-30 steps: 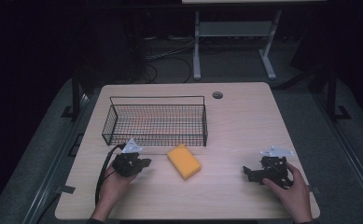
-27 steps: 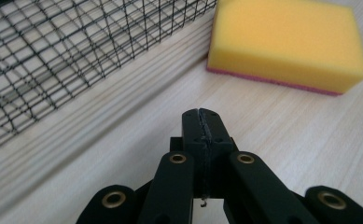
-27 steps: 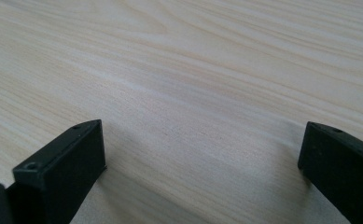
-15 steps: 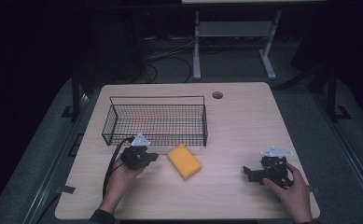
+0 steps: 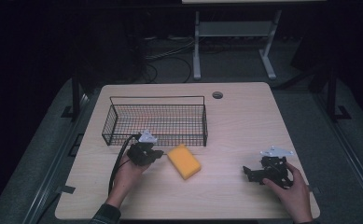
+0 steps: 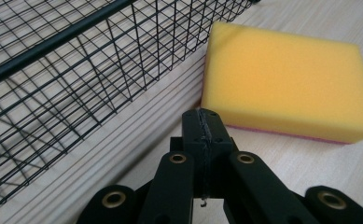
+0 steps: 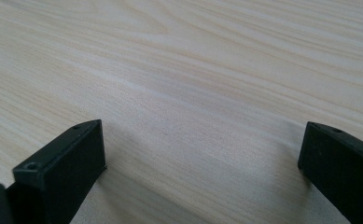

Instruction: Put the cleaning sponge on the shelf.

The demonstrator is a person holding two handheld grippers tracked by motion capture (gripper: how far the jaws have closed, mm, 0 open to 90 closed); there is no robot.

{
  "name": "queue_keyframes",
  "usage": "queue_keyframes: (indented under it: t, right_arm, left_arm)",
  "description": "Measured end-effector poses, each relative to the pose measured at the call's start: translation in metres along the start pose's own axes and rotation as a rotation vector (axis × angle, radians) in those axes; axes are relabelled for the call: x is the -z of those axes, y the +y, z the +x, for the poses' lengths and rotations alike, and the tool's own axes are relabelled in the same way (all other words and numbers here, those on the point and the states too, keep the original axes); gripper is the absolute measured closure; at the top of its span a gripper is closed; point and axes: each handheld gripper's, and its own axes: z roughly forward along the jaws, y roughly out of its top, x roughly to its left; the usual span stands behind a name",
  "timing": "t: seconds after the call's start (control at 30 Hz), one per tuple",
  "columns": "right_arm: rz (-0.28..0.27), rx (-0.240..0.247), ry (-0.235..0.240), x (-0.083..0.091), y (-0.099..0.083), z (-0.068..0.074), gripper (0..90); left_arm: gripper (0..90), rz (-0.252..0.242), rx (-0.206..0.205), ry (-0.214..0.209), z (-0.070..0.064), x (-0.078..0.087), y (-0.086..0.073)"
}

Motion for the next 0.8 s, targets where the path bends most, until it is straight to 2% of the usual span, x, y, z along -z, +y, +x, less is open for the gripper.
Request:
queue_keyframes:
  t: [0.43,0.8]
  right_arm:
    - [0.000,0.000,0.000,0.000,0.000,0.000,0.0]
    - [0.000,0.001,0.000,0.000,0.000,0.000,0.0]
  left_arm:
    - [89.7,0.020,-0.018,-0.002,-0.003,-0.013,0.007]
    - [89.7,0.025,-0.042,-0.020,-0.010,-0.025,0.018]
